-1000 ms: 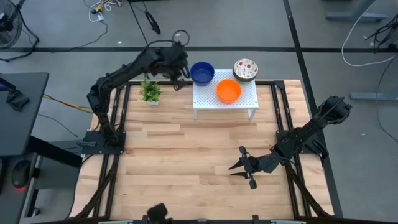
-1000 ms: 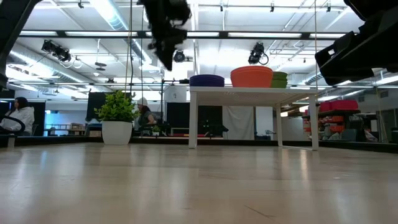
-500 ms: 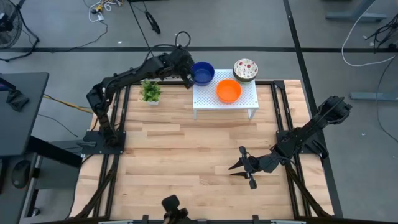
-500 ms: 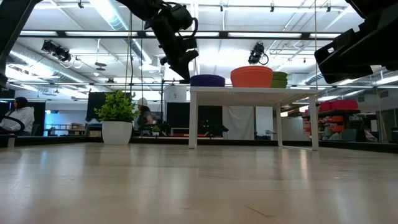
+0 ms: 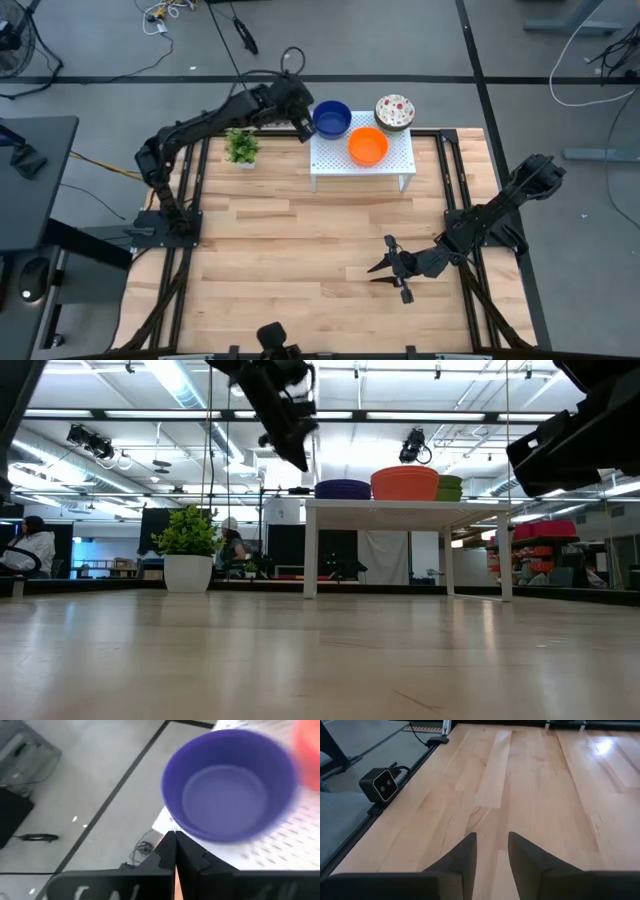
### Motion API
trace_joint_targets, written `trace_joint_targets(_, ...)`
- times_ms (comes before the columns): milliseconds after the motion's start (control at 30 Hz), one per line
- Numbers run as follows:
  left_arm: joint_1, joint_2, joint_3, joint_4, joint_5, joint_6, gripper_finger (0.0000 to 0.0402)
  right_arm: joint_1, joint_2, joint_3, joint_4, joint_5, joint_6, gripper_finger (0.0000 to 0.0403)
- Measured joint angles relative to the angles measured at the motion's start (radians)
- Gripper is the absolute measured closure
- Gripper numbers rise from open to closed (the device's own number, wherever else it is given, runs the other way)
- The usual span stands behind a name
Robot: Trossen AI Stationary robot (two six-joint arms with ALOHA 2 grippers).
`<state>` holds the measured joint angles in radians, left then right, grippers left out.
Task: Pick & Place Mini bowls
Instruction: Return to Home Position
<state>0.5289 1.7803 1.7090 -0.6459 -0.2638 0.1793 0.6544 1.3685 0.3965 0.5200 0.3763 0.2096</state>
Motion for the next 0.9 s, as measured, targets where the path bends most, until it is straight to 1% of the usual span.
trace_joint_targets(100, 0.001, -0.068, 0.001, -0.079, 0.045, 0.009, 0.0397, 0.0, 0.0, 0.0, -0.01, 0.0, 0.022, 0.0289)
trace_joint_targets(167, 0.001, -0.114, -0.013, -0.119, 0.057, 0.002, 0.0398, 0.003, 0.0, 0.0, -0.014, 0.0, 0.037, 0.0289)
trace_joint_targets(233, 0.003, -0.175, -0.079, -0.113, 0.069, -0.011, 0.0398, 0.012, 0.0, 0.0, -0.017, 0.001, 0.045, 0.0289)
trace_joint_targets(300, 0.004, -0.254, -0.193, -0.054, 0.104, -0.017, 0.0399, 0.028, 0.0, 0.0, -0.017, 0.001, 0.044, 0.0289)
trace_joint_targets(367, -0.008, -0.338, -0.336, 0.056, 0.122, -0.038, 0.0399, 0.042, 0.0, 0.0, -0.008, 0.0, 0.035, 0.0289)
trace_joint_targets(500, -0.044, -0.503, -0.677, 0.348, 0.186, -0.098, 0.0399, 0.056, 0.0, -0.001, 0.064, -0.002, -0.032, 0.0291)
trace_joint_targets(567, -0.076, -0.57, -0.835, 0.513, 0.219, -0.148, 0.0399, 0.053, 0.0, -0.016, 0.148, -0.01, -0.077, 0.0295)
trace_joint_targets(633, -0.117, -0.619, -0.972, 0.664, 0.224, -0.193, 0.0398, 0.034, 0.0, -0.051, 0.271, -0.05, -0.1, 0.0303)
trace_joint_targets(700, -0.163, -0.652, -1.079, 0.797, 0.215, -0.227, 0.0397, 0.003, 0.0, -0.097, 0.398, -0.098, -0.105, 0.0314)
trace_joint_targets(767, -0.203, -0.671, -1.152, 0.909, 0.21, -0.258, 0.0397, -0.032, -0.001, -0.139, 0.515, -0.133, -0.1, 0.0326)
trace_joint_targets(833, -0.236, -0.682, -1.202, 0.989, 0.208, -0.275, 0.0397, -0.074, -0.003, -0.166, 0.588, -0.158, -0.076, 0.0339)
trace_joint_targets(900, -0.268, -0.683, -1.231, 1.06, 0.207, -0.279, 0.0396, -0.126, -0.014, -0.175, 0.609, -0.192, -0.046, 0.0353)
